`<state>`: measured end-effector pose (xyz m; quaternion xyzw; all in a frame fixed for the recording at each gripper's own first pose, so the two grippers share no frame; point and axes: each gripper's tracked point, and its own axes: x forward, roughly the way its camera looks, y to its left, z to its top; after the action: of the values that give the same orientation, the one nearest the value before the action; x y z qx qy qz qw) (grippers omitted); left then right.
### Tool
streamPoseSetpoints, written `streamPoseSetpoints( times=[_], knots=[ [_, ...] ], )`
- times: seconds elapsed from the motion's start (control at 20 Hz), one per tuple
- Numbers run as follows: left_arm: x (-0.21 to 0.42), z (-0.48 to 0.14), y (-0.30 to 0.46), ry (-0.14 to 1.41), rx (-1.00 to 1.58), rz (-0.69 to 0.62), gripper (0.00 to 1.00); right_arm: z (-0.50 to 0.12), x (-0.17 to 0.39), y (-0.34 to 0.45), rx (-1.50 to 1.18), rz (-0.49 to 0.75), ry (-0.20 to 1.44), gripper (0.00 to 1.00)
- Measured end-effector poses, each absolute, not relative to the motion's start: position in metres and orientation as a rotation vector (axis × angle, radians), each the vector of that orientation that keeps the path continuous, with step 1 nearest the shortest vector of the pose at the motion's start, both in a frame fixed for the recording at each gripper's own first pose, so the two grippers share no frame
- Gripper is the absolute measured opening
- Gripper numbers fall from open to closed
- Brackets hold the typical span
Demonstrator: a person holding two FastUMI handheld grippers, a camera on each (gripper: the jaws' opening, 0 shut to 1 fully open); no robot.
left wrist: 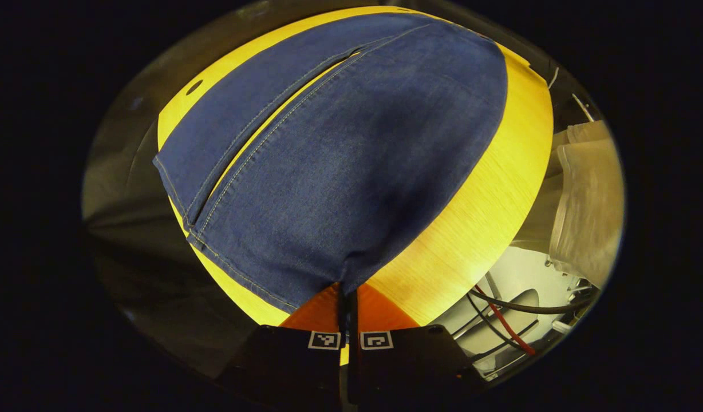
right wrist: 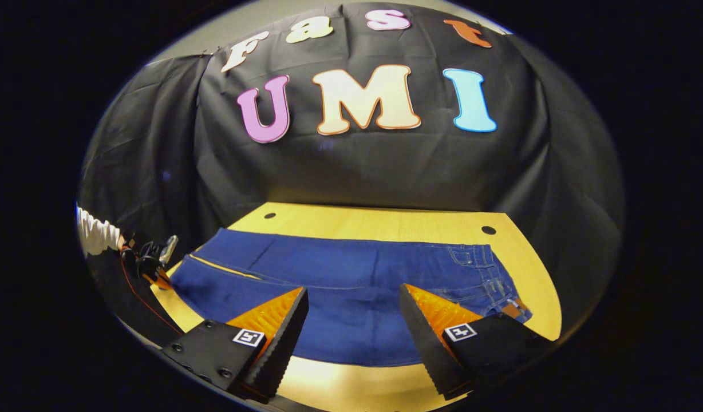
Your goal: Grasp the waist and the cuffs of the jeans and fold them to make the two legs overlap; first hold the waist and fold one-third of the jeans toward the cuffs, then hold the cuffs and fold the remaining one-third in the same direction to finish folding.
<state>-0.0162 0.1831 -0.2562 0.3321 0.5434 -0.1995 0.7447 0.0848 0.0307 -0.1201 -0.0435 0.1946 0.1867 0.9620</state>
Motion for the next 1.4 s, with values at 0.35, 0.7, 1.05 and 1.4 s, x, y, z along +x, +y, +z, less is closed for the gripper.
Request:
streamPoseSetpoints(
  times=[0.35,0.7,1.05,1.4],
  knots=[
    [-0.016,-0.257,0.183,1.248,0.733,-0.35,0.0,-0.153,0.124,-0.073,-0.463,0.418,0.555,0.98],
    [-0.011,-0.259,0.184,1.281,0.72,-0.328,0.0,-0.233,0.103,-0.104,-0.808,0.664,0.819,1.0],
    [-0.011,-0.26,0.183,1.292,0.719,-0.287,0.0,-0.291,0.095,-0.131,-0.997,0.79,1.038,0.99],
    [-0.011,-0.26,0.183,1.305,0.72,-0.263,0.0,-0.305,0.094,-0.14,-0.928,0.795,1.206,0.92]
  ],
)
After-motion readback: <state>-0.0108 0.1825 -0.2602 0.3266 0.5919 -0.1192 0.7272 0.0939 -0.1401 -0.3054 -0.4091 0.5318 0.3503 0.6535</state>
